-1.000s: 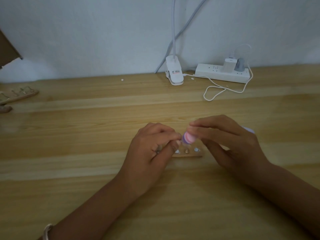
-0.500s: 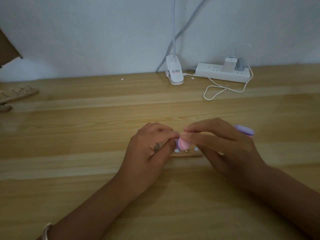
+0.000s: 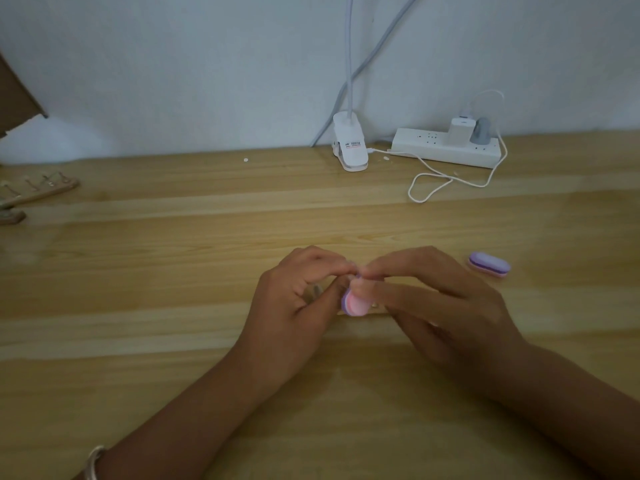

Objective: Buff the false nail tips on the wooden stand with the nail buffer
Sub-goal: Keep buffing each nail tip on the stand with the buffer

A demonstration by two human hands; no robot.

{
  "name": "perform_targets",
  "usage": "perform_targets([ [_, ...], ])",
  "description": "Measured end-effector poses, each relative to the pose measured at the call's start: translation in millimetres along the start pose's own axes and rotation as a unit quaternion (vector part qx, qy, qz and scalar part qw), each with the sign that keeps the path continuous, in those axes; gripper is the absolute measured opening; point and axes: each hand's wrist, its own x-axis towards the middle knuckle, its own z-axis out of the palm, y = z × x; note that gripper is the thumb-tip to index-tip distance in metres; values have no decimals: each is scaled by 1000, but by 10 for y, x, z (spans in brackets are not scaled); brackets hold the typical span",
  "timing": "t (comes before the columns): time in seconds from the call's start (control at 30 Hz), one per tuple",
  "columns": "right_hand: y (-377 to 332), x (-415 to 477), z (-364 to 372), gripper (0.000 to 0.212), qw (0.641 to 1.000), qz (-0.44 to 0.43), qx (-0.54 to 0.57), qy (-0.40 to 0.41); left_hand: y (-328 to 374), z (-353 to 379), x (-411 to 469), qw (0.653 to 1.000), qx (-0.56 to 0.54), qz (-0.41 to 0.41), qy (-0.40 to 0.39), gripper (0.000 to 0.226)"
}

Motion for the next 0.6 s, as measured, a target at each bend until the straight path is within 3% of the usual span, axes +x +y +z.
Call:
perform_targets([
  [0.2,93,44,-72,27,999,35,-5,18,37,10,-4,999,-28,-23,-1,12],
  [0.33,-10,25,1,32,1000,-1,13,5,34,3,-3,998,-48,-29,-10,15],
  [0.47,99,50,-82,31,999,44,-4,26,58,-3,-10,996,-72,-46,-5,9],
  [0.6,-50,25,13,26,1000,10,21,19,49,-1,2,995,-93,-39,5,13],
])
